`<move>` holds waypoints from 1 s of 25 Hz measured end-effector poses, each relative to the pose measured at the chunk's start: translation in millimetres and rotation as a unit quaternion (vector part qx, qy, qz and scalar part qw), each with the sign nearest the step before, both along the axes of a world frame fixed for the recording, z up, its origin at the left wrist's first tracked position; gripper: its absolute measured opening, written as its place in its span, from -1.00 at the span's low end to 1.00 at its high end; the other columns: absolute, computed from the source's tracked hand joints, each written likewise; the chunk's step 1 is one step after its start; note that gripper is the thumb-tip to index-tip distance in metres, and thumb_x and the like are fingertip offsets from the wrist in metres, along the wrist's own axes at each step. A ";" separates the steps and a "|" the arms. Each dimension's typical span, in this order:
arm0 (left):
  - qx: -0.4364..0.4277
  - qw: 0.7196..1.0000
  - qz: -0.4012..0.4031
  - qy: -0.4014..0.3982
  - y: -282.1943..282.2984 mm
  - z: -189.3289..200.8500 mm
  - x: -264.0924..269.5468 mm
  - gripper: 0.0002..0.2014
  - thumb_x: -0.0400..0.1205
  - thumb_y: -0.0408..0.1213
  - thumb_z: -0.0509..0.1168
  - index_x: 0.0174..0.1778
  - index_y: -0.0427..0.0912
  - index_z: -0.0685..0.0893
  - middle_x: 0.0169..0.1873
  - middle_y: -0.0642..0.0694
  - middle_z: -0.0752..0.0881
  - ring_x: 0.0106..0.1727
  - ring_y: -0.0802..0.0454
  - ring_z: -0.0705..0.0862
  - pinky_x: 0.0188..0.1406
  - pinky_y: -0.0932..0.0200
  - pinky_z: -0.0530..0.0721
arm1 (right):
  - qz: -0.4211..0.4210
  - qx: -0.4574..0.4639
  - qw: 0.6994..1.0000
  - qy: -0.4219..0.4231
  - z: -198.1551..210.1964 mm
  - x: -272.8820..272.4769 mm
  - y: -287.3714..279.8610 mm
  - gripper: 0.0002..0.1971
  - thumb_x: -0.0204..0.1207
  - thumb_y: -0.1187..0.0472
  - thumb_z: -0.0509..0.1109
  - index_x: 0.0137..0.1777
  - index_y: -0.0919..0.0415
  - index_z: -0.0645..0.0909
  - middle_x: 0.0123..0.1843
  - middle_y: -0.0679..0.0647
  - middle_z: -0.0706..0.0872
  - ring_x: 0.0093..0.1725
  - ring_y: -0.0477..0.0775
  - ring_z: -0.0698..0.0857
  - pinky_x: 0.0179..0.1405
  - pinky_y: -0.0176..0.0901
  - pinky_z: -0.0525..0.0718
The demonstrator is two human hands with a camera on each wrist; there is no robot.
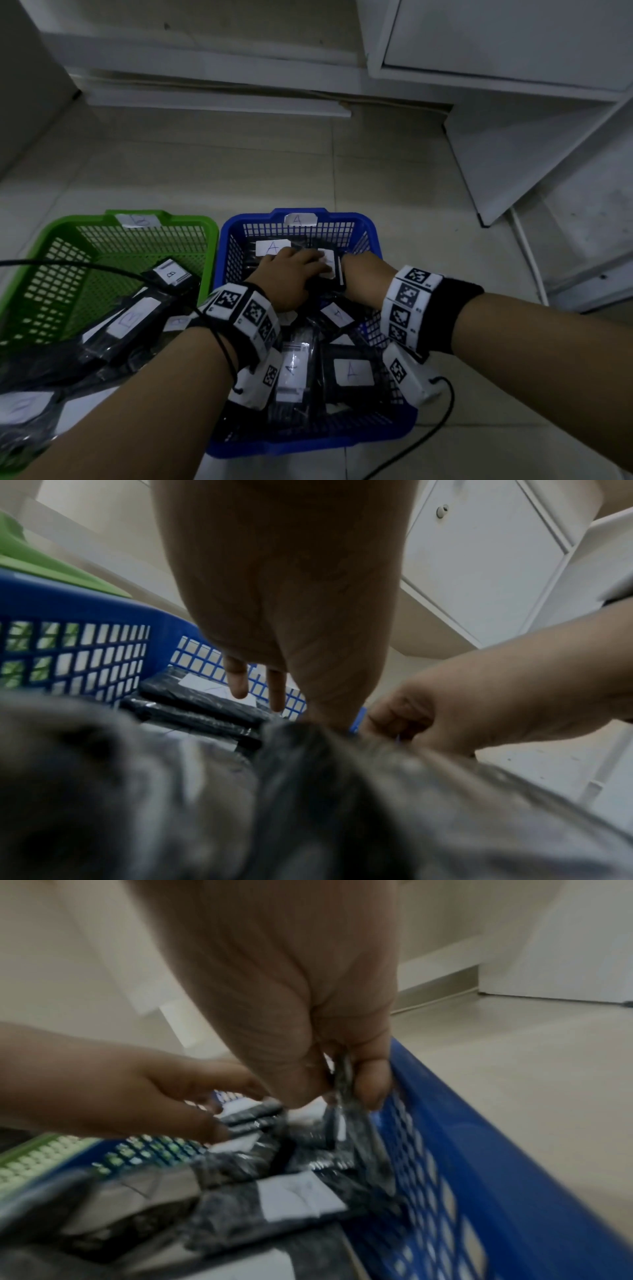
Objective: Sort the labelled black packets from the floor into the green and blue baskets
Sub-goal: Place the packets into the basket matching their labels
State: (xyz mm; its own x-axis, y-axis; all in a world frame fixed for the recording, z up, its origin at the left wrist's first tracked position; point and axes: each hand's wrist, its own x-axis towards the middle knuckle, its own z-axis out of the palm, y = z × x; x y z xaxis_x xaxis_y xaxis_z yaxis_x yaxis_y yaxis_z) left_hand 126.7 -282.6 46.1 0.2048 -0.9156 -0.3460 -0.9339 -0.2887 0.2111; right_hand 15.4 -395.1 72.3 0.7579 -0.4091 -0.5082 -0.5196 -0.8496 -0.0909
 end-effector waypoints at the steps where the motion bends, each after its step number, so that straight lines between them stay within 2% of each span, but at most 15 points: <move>1: 0.008 1.000 -0.005 -0.001 -1.6 0.2 0.3 -0.47 0.66 -0.08 0.15 0.57 0.25 0.21 0.64 0.17 0.09 0.60 -0.11 0.14 0.50 -0.29 0.21 | 0.008 -0.017 1.000 -0.006 2.4 0.6 -0.8 -0.88 0.63 0.34 0.20 0.04 0.32 0.56 0.23 0.31 0.65 0.19 0.26 0.66 -0.10 -0.13 0.49; 4: 0.058 0.998 -0.019 -0.013 -4.8 -0.9 -0.9 -0.45 0.67 -0.06 0.13 0.59 0.27 0.17 0.65 0.18 0.07 0.63 -0.13 0.07 0.55 -0.30 0.16 | -0.009 -0.066 0.994 -0.083 6.2 2.0 -5.9 -0.73 0.59 0.42 0.18 0.26 0.34 0.54 0.31 0.30 0.55 0.32 0.29 0.52 0.14 -0.05 0.54; 7: 0.072 0.997 -0.016 -0.017 -4.3 -0.1 -1.2 -0.46 0.66 -0.06 0.13 0.60 0.21 0.21 0.65 0.13 0.08 0.61 -0.16 0.12 0.53 -0.30 0.17 | -0.001 -0.083 0.993 -0.084 -1.6 5.2 -8.4 -0.66 0.59 0.39 0.19 0.37 0.32 0.47 0.39 0.27 0.44 0.42 0.30 0.38 0.34 0.04 0.51; 9: 0.070 0.997 -0.010 -0.013 -3.4 0.4 -0.9 -0.47 0.66 -0.05 0.13 0.58 0.20 0.25 0.64 0.12 0.11 0.59 -0.17 0.14 0.53 -0.30 0.17 | -0.029 -0.015 0.994 -0.100 -10.8 4.0 -7.4 -0.55 0.55 0.37 0.28 0.45 0.26 0.38 0.41 0.27 0.41 0.40 0.30 0.40 0.28 0.03 0.52; 11: 0.074 0.997 -0.009 -0.005 -1.9 -0.5 -1.0 -0.49 0.66 -0.02 0.12 0.57 0.23 0.26 0.64 0.12 0.12 0.61 -0.18 0.11 0.54 -0.31 0.13 | -0.076 0.063 0.987 -0.130 -16.2 0.7 -6.4 -0.41 0.44 0.24 0.48 0.43 0.21 0.33 0.36 0.21 0.40 0.31 0.24 0.48 0.08 -0.09 0.52; 12: 0.079 0.997 -0.009 0.000 -1.0 -1.3 -0.9 -0.50 0.67 0.00 0.11 0.57 0.24 0.26 0.64 0.12 0.12 0.62 -0.18 0.08 0.55 -0.32 0.10 | -0.082 0.084 0.984 -0.132 -18.2 -0.3 -5.2 -0.35 0.38 0.16 0.54 0.42 0.20 0.33 0.35 0.19 0.40 0.28 0.20 0.51 0.05 -0.13 0.51; 15: 0.081 0.997 -0.012 0.009 -1.0 -3.2 1.0 -0.51 0.68 0.01 0.11 0.56 0.28 0.25 0.64 0.12 0.12 0.63 -0.19 0.08 0.56 -0.35 0.12 | -0.061 0.106 0.988 -0.098 -23.7 -2.4 -4.7 -0.21 0.31 0.11 0.59 0.51 0.15 0.31 0.42 0.18 0.39 0.37 0.19 0.49 0.26 -0.11 0.52; 17: 0.072 0.997 -0.014 0.021 -1.9 -3.6 2.4 -0.51 0.67 -0.03 0.12 0.56 0.25 0.27 0.65 0.10 0.13 0.63 -0.16 0.12 0.57 -0.33 0.15 | -0.052 0.115 0.988 -0.089 -24.2 -3.5 -3.4 -0.18 0.37 0.15 0.55 0.59 0.13 0.24 0.48 0.20 0.37 0.43 0.21 0.46 0.36 -0.09 0.49; 18: 0.069 0.997 -0.014 0.031 -2.3 -4.0 2.4 -0.50 0.67 -0.08 0.13 0.57 0.20 0.28 0.65 0.07 0.13 0.63 -0.13 0.15 0.57 -0.29 0.19 | -0.053 0.110 0.987 -0.100 -23.1 -3.6 -3.7 -0.24 0.42 0.18 0.49 0.60 0.14 0.24 0.50 0.22 0.38 0.45 0.21 0.46 0.38 -0.09 0.48; 20: 0.072 0.995 -0.005 0.062 -2.9 -5.4 2.4 -0.49 0.67 -0.19 0.15 0.58 0.09 0.31 0.65 0.03 0.13 0.62 -0.08 0.21 0.57 -0.19 0.26 | -0.043 0.063 0.988 -0.133 -17.5 -1.5 -4.6 -0.39 0.54 0.31 0.32 0.60 0.18 0.27 0.50 0.24 0.39 0.45 0.26 0.45 0.38 -0.03 0.50; 22: 0.071 0.993 0.011 0.093 -2.5 -6.9 3.0 -0.49 0.66 -0.26 0.16 0.58 0.00 0.34 0.64 -0.03 0.14 0.61 -0.09 0.25 0.58 -0.11 0.28 | -0.005 -0.006 0.992 -0.125 -10.4 1.9 -3.8 -0.40 0.59 0.39 0.19 0.63 0.18 0.19 0.54 0.24 0.32 0.48 0.34 0.37 0.35 0.11 0.53; 24: 0.067 0.993 -0.004 0.095 -3.0 -7.1 3.1 -0.49 0.67 -0.27 0.16 0.59 -0.06 0.33 0.64 -0.10 0.13 0.61 -0.08 0.24 0.61 0.02 0.22 | 0.040 -0.075 0.994 -0.074 -10.0 4.0 0.8 -0.37 0.62 0.31 0.17 0.67 0.15 0.07 0.62 0.20 0.18 0.54 0.34 0.24 0.33 0.18 0.51; 25: 0.065 0.994 -0.014 0.091 -3.4 -6.7 2.6 -0.49 0.67 -0.27 0.16 0.59 -0.07 0.33 0.63 -0.13 0.13 0.61 -0.07 0.23 0.61 0.09 0.18 | 0.060 -0.098 0.992 -0.042 -13.1 4.4 4.2 -0.37 0.64 0.24 0.15 0.68 0.14 0.01 0.65 0.19 0.10 0.58 0.34 0.18 0.39 0.22 0.45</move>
State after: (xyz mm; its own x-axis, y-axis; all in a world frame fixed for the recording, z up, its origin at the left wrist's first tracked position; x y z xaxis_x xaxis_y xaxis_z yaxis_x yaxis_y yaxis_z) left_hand 129.2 -286.0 39.4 0.1029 -0.8656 -0.4900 -0.8916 -0.2987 0.3405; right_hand 19.8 -390.9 59.3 0.8434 -0.3984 -0.3604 -0.4113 -0.9104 0.0439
